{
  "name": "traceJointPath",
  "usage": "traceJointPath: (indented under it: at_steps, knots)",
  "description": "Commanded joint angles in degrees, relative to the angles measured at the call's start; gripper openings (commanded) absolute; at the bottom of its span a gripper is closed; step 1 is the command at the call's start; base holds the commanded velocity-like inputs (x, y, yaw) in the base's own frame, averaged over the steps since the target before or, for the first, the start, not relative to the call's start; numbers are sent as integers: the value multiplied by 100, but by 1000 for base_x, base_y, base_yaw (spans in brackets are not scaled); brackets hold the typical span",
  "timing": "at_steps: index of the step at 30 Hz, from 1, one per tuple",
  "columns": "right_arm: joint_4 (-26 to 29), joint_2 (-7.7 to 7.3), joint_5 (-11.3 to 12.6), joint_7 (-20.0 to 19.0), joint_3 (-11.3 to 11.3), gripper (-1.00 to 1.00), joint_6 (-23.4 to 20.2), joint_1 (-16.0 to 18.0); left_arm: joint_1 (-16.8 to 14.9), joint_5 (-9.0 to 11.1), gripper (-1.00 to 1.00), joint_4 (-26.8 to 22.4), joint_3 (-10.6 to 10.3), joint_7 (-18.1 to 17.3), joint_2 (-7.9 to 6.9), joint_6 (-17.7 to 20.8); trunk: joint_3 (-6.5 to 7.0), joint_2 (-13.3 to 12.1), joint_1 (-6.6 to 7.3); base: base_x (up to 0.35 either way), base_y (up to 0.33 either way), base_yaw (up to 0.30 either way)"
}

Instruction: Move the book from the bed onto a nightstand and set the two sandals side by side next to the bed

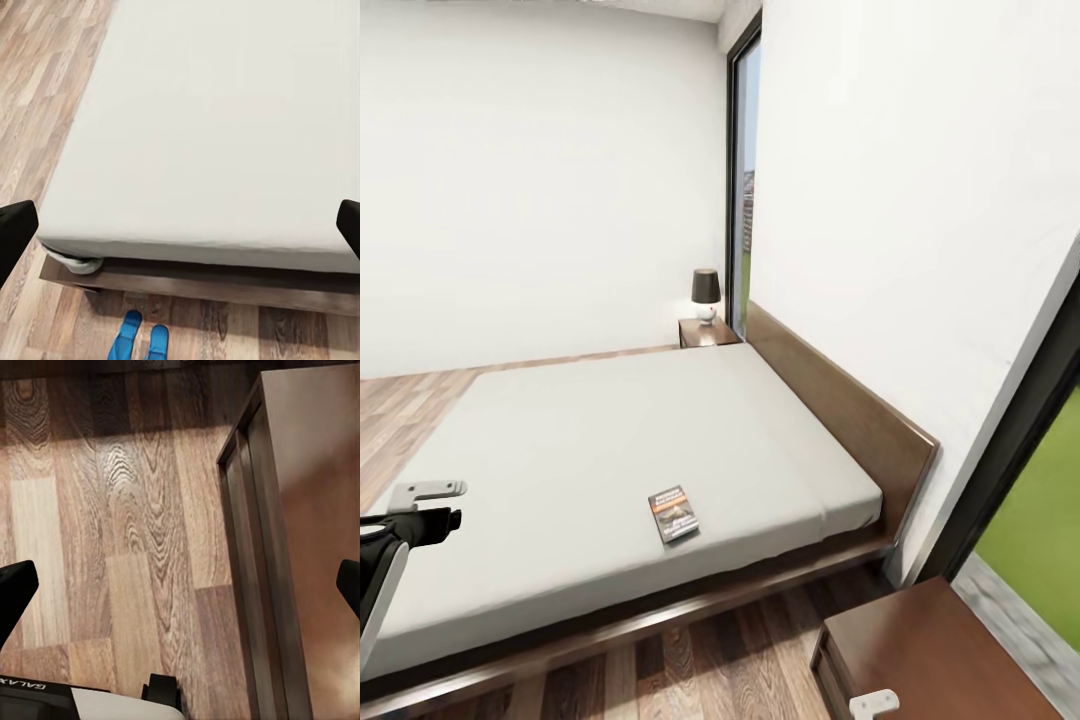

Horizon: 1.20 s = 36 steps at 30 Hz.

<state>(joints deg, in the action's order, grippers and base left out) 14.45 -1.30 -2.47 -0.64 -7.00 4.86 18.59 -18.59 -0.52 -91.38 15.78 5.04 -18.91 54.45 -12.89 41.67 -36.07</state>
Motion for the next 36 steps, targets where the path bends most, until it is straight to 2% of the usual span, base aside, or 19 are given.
traceJointPath:
  at_steps: [1,6,12,15,28,36]
  knots:
    - [-3,-3,-26,-7,-12,100,15,4,-4,-1,100,-6,-4,14,1,28,1,6,-1,0,0,0]
    - [-3,-2,-26,-7,-12,100,15,4,-4,-1,100,-6,-4,15,6,27,47,6,-1,0,0,0]
    - [-3,-2,-26,-7,-12,100,15,4,-4,-1,100,-8,-6,15,6,26,210,-234,130,0,0,0]
    - [-3,-2,-26,-7,-12,100,15,4,-4,-1,100,-7,-6,15,5,27,235,-234,130,0,0,0]
    - [-3,-2,-26,-7,-10,100,15,4,-9,-1,100,-5,-16,13,13,22,266,-234,130,29,0,3]
    - [-3,0,-26,-7,-12,100,15,4,-11,-3,100,-5,-21,13,29,22,267,-234,130,129,0,121]
